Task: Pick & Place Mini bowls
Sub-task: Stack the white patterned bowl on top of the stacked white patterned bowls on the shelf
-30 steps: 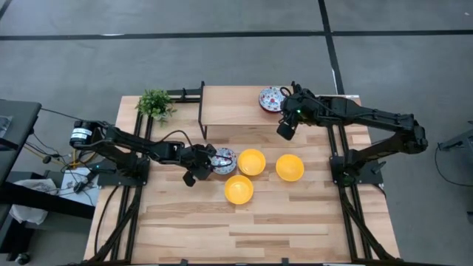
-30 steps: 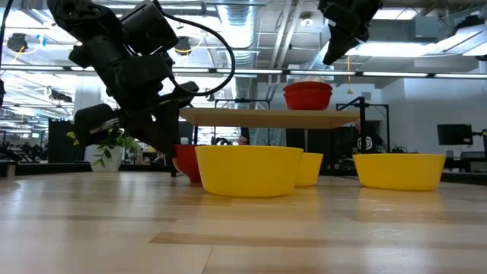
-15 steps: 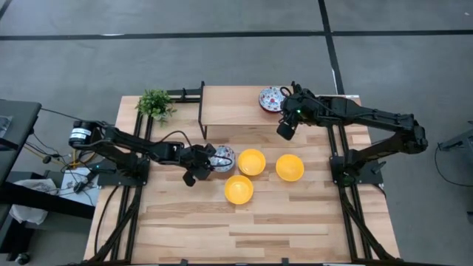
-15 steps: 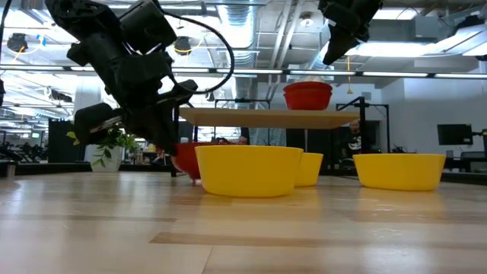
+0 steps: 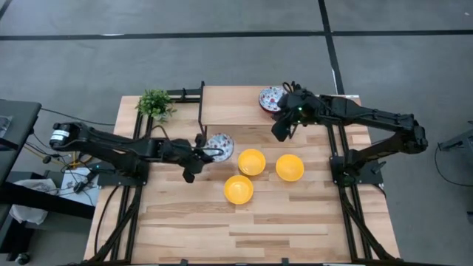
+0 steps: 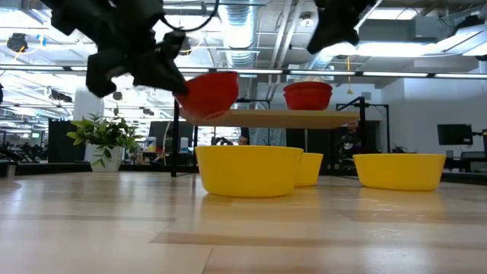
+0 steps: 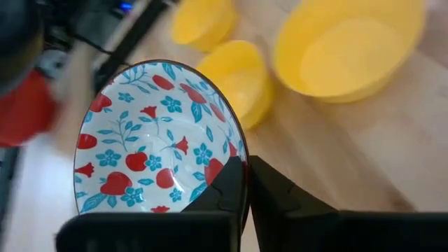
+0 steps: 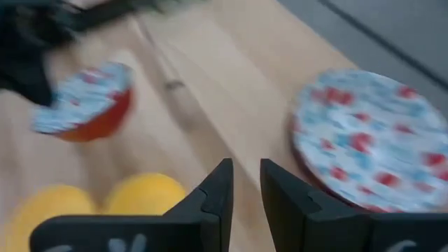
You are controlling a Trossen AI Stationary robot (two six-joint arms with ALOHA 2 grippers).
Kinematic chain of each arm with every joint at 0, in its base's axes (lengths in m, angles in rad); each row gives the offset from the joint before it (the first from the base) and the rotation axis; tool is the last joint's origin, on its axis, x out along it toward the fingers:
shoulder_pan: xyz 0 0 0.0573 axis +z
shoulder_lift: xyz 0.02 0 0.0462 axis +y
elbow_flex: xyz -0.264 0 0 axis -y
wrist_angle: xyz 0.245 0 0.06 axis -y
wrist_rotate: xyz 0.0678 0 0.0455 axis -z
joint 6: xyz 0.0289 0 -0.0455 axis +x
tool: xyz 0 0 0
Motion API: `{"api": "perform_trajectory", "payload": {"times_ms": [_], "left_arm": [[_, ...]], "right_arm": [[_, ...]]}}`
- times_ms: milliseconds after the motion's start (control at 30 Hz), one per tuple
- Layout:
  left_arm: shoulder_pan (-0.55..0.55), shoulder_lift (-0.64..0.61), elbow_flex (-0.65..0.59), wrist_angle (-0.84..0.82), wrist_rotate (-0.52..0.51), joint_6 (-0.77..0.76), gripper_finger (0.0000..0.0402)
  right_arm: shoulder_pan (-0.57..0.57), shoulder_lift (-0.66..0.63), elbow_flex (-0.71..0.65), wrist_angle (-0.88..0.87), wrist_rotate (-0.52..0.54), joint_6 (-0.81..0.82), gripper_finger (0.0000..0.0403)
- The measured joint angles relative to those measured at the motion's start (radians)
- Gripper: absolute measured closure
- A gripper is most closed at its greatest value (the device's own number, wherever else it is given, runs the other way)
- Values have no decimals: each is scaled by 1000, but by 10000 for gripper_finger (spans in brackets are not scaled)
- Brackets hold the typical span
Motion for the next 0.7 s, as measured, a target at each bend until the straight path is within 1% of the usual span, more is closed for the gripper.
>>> {"api": "perform_trajectory", "payload": {"times_ms": [133,267,367,500,567,700], "left_arm": [[-1,-45,0,1,-12,0,387],[-6,-55,1,14,-19,0,390],[-18,-38,27,17,-29,0,389],[-36,-3,89,17,-92,-7,390],[-37,19,128,18,-113,-41,391],[-38,83,204,21,-117,-100,390]], "right_arm": [[24,0,0,105,-101,29,340],[78,0,0,195,-112,38,340],[112,0,0,226,-112,40,340],[137,0,0,211,-112,63,341],[137,0,0,192,-112,64,343],[136,0,15,108,-106,85,356]]}}
